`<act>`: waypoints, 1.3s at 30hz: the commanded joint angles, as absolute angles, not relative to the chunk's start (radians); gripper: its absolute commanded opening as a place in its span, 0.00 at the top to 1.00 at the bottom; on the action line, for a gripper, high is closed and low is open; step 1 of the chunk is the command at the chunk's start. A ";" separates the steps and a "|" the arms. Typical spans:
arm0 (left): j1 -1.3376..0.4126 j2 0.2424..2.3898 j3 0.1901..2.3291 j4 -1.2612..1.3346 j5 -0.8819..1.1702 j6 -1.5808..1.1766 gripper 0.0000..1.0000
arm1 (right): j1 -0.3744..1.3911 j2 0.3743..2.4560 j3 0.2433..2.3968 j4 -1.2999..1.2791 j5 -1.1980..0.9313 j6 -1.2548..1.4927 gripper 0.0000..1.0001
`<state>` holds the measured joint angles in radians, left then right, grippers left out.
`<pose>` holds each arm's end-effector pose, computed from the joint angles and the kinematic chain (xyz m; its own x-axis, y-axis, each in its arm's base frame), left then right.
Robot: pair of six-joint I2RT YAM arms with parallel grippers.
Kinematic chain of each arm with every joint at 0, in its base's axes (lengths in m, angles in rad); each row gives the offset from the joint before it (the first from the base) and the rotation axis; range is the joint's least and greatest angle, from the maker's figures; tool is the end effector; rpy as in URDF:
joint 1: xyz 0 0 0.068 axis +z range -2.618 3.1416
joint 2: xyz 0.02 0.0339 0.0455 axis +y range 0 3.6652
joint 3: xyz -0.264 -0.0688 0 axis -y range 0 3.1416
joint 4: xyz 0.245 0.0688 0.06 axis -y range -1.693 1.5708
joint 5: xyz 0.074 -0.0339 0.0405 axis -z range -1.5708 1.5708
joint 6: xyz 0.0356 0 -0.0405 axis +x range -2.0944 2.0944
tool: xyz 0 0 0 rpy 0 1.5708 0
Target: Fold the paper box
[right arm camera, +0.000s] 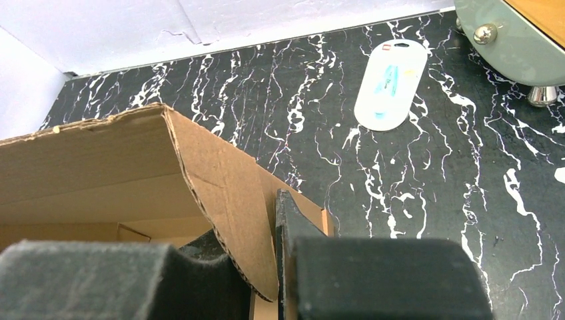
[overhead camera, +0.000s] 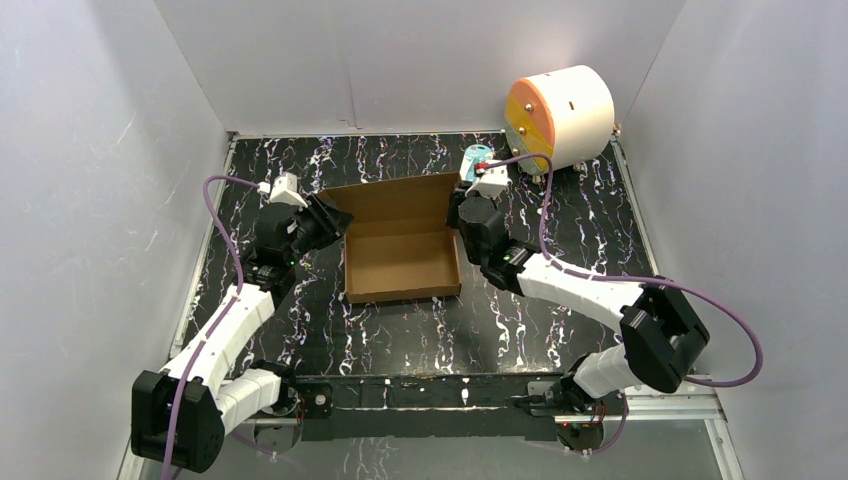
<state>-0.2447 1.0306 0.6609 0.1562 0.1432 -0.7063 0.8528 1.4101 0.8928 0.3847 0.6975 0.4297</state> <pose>0.2327 -0.0633 0.2842 -0.3998 -0.5623 -0.7239 0.1519 0.7382 -0.6573 0.2282 0.2265 0.2917 -0.1451 0.3193 -0.9365 -0.1078 0.9358 0.3357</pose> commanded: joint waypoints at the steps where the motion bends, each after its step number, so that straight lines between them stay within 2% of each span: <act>1: -0.259 1.021 0.668 0.163 0.206 -0.699 0.64 | 0.876 1.437 0.956 0.359 0.665 0.561 0.80; 6: -0.259 1.015 0.673 0.150 0.193 -0.680 0.64 | 0.877 1.446 1.003 0.327 0.689 0.577 0.79; 15: -0.258 1.017 0.758 0.019 0.122 -0.575 0.63 | 0.875 1.465 1.058 0.311 0.735 0.414 0.76; 23: -0.259 1.045 0.732 0.064 0.191 -0.621 0.63 | 0.875 1.480 1.071 0.234 0.754 0.548 0.75; 28: -0.259 1.038 0.747 0.066 0.205 -0.626 0.64 | 0.870 1.501 1.098 0.245 0.737 0.514 0.71; 39: -0.259 1.021 0.788 -0.045 0.106 -0.631 0.66 | 0.844 1.440 0.960 0.314 0.676 0.387 0.61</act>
